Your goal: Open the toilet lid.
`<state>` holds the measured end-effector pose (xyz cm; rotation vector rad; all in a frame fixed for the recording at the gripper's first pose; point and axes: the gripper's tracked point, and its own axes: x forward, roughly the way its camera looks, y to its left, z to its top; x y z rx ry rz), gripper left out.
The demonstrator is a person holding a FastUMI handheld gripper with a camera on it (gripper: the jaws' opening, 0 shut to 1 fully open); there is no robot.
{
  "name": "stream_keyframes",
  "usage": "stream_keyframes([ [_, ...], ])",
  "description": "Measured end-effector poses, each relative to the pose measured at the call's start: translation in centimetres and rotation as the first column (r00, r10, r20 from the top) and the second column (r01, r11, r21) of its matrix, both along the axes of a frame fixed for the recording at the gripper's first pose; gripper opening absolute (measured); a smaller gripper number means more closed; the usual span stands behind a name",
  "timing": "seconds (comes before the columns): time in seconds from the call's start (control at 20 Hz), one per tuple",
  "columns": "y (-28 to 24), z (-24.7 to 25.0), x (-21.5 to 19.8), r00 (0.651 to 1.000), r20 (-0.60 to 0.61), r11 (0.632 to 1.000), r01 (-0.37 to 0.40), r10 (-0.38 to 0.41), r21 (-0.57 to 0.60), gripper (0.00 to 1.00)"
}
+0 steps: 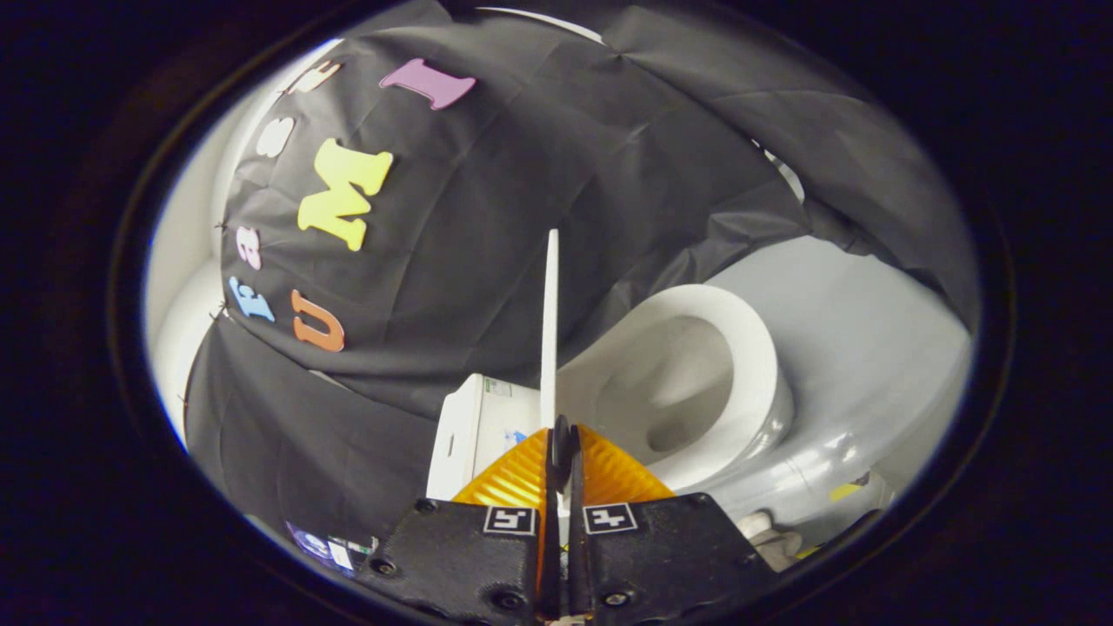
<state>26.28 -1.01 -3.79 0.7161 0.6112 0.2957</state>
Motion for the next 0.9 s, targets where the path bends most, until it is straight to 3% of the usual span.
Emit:
stream_keyframes([
  [0.9,6.9,4.1,-1.0,0.998,0.060,0.984,-0.021,0.032,-0.179,0.07],
])
